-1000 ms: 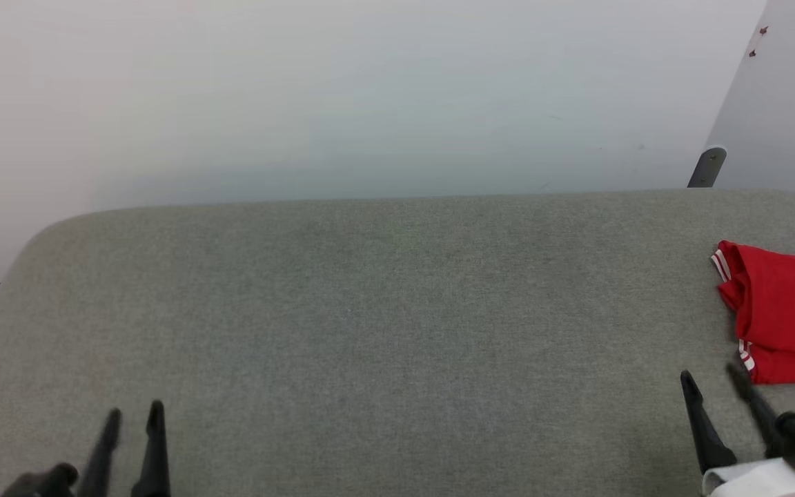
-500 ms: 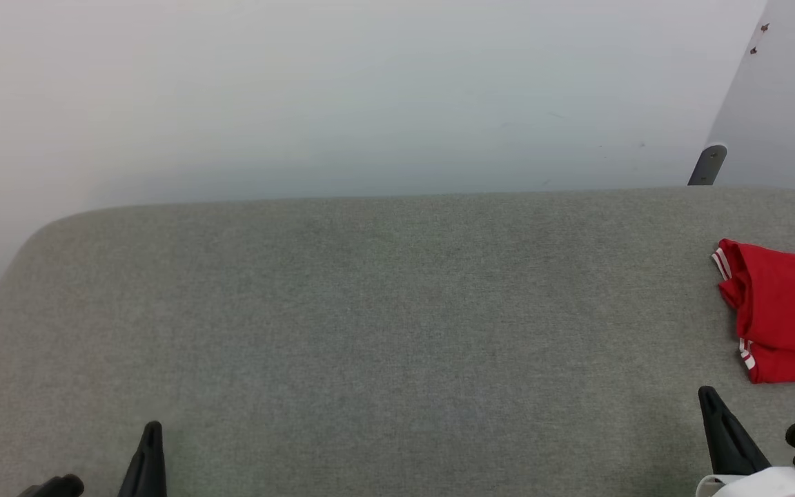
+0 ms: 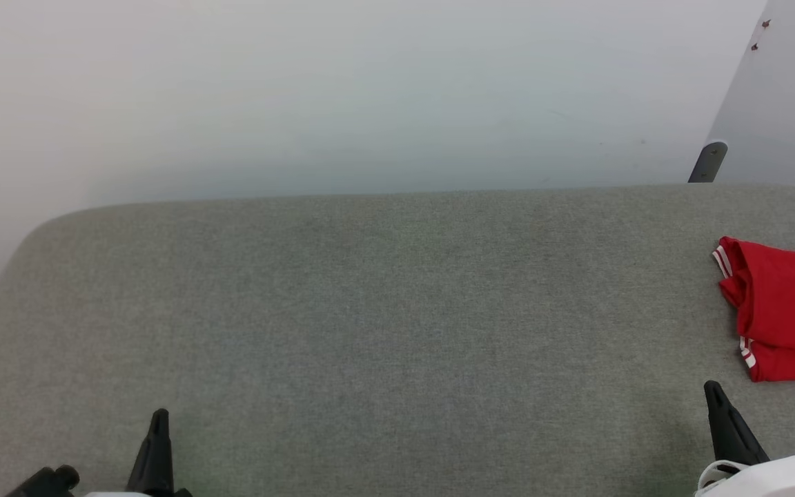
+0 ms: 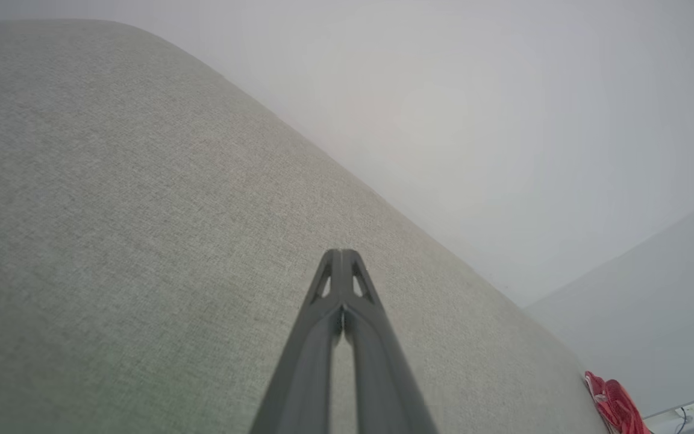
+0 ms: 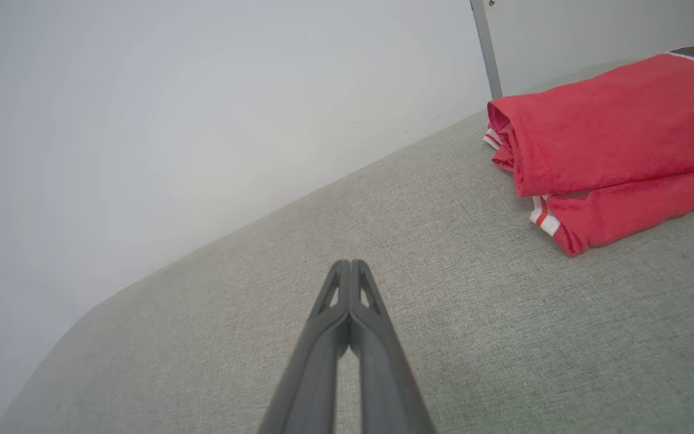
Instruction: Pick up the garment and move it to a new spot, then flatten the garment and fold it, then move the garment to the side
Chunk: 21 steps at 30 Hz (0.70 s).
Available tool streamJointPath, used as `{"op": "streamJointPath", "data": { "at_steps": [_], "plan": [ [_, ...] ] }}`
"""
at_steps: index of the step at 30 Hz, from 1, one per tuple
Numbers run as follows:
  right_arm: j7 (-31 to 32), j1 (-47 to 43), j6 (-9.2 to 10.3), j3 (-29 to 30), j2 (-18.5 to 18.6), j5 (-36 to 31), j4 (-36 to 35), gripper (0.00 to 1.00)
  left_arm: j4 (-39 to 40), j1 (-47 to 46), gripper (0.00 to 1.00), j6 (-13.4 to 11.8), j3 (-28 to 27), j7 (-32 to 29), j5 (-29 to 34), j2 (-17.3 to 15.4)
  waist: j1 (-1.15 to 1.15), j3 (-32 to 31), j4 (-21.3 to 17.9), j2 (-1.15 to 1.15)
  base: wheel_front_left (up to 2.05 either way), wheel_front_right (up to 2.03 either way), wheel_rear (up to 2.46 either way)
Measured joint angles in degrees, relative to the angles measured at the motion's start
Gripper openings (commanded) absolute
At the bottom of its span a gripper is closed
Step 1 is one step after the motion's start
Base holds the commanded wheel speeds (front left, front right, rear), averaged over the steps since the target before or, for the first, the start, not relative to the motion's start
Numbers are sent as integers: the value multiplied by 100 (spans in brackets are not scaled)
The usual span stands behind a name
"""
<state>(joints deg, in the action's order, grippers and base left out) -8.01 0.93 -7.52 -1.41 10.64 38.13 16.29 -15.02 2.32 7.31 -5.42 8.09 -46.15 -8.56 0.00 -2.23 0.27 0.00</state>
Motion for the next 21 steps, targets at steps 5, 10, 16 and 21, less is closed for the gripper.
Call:
{"op": "streamJointPath", "data": {
  "at_steps": [5,10,16,21],
  "plan": [
    [108,77,0,67,-49,415,-16,0,2,-65,0,0,-9,-108,-350,47,0,12,-1,0,0,0,0],
    [214,91,0,120,-101,801,-29,0,9,-118,0,0,-14,-205,-680,90,0,24,-3,0,0,0,0],
    [339,115,0,180,-172,1221,-48,0,16,-197,0,0,-22,-324,-1051,127,0,38,-4,0,0,0,0],
    [430,138,0,238,-220,1568,-64,0,25,-235,0,0,-31,-413,-1338,158,0,50,-6,0,0,0,0]
  ]
}}
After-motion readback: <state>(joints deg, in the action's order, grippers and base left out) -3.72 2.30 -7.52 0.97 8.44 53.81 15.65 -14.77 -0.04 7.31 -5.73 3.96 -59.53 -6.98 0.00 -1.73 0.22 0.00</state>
